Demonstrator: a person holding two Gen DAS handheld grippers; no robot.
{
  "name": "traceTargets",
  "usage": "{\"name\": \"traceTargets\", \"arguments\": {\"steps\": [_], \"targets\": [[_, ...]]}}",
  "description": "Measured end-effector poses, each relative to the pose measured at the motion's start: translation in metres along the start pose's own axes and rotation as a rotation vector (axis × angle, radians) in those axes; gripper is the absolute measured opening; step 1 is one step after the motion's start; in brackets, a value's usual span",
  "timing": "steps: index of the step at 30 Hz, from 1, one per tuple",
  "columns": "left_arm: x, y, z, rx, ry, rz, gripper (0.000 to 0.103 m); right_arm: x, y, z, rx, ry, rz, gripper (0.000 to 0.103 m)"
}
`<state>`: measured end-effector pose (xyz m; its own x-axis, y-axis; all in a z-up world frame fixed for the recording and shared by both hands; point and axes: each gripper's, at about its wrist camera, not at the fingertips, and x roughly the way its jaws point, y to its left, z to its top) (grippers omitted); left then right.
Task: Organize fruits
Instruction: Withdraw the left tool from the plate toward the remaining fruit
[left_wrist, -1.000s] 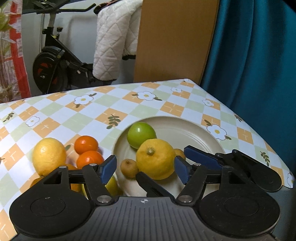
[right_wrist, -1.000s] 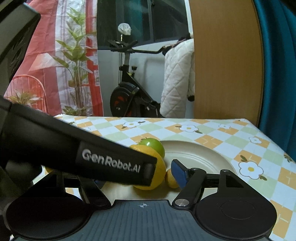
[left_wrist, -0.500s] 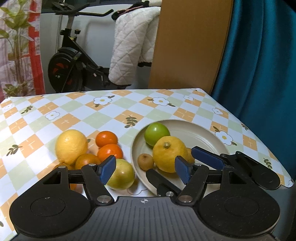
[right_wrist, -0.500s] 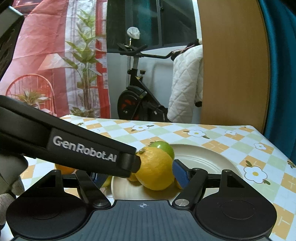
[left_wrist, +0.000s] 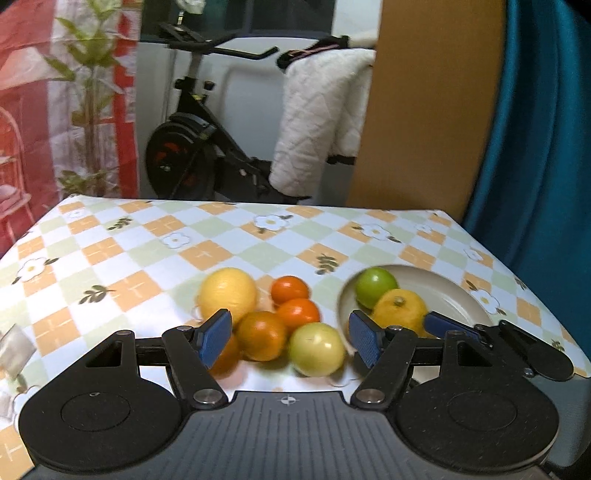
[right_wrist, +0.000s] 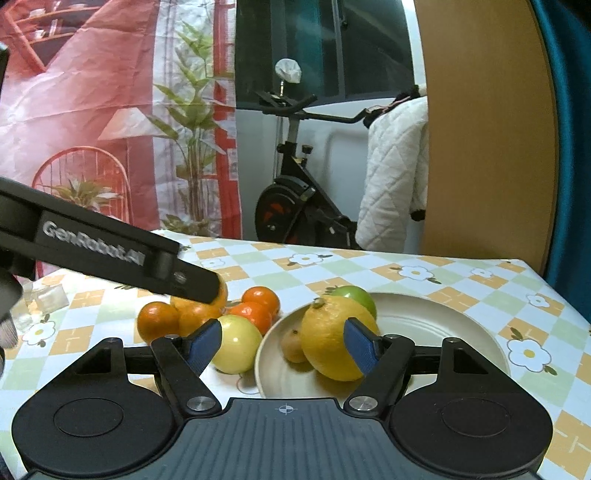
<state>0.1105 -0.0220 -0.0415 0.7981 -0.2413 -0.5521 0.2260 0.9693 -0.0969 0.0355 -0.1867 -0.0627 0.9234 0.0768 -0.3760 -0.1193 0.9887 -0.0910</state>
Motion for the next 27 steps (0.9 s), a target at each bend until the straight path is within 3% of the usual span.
{"name": "traceTargets", "arguments": {"steps": [9, 19, 27], "targets": [[0.000, 0.025, 0.001, -0.092, -0.010, 0.015, 0.072, -0.005, 0.005, 0.000, -0.014, -0.037, 0.005, 0.066], [0.002, 0.022, -0.004, -0.041, 0.021, -0.010, 0.071, 0.003, 0.021, 0.002, -0.074, -0.011, 0.062, 0.054], [0.006, 0.020, 0.000, -0.003, 0.043, -0.081, 0.056, 0.017, 0.023, 0.006, -0.065, 0.045, 0.088, 0.047]]}}
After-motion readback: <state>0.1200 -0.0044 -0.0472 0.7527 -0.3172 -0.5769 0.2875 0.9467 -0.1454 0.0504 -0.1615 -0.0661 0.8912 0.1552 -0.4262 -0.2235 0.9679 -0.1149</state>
